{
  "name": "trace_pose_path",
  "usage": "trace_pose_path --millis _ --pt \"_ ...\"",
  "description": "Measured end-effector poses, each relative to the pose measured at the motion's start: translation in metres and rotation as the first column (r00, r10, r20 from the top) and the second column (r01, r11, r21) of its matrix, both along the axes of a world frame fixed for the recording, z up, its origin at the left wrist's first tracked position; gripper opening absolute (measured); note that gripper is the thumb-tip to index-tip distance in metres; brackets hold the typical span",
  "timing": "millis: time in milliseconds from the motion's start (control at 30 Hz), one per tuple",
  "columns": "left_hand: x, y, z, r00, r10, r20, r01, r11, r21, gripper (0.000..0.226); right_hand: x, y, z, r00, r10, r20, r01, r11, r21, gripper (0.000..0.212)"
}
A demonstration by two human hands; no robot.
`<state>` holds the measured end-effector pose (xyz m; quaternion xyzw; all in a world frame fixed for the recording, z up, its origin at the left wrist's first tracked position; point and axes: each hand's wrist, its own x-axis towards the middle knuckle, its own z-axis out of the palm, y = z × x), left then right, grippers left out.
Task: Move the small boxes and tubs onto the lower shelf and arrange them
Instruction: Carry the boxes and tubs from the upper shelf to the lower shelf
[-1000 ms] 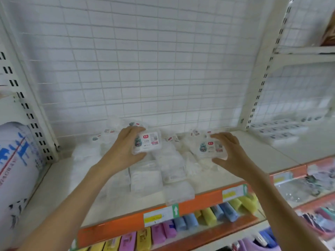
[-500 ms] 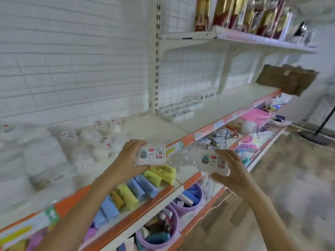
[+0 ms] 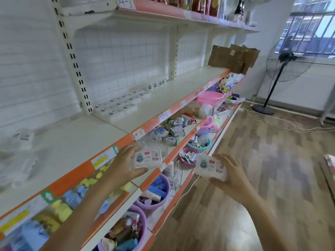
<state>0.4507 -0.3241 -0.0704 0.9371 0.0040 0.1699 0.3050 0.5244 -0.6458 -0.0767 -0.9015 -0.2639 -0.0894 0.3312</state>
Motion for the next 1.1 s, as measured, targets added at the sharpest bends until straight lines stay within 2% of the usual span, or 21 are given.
trace_pose_path --millis 167,267,467,733,800,933,1100 --pt "0.063 -0.001 0.006 0.999 -0.039 0.011 0.039 0.999 0.031 0.08 0.066 0.011 0.001 1.0 -0.009 0.006 0.009 1.0 -0.021 0.07" --pt "0.111 0.012 0.012 0.999 0.0 0.044 0.0 1.0 0.016 0.086 0.118 0.028 0.007 1.0 0.021 0.014 -0.021 0.999 -0.038 0.073" --pt "0.211 0.053 0.03 0.991 0.116 0.065 -0.119 0.992 0.038 0.069 0.236 0.068 0.035 0.992 0.11 0.058 -0.107 0.993 -0.055 0.071" --pt "0.303 0.1 0.035 0.964 0.265 -0.01 -0.265 0.964 0.032 0.073 0.36 0.134 0.06 0.961 0.247 0.12 -0.233 0.965 -0.118 0.071" --pt "0.321 0.107 0.034 0.952 0.306 -0.012 -0.304 0.95 0.071 0.075 0.387 0.155 0.064 0.94 0.314 0.134 -0.298 0.946 -0.129 0.071" --pt "0.349 0.117 0.031 0.911 0.409 -0.055 -0.393 0.9 0.186 0.072 0.441 0.2 0.063 0.883 0.464 0.068 -0.445 0.875 -0.189 0.071" --pt "0.365 0.127 0.024 0.816 0.57 -0.098 -0.485 0.767 0.421 0.067 0.503 0.261 0.058 0.759 0.651 0.004 -0.629 0.735 -0.254 0.071"
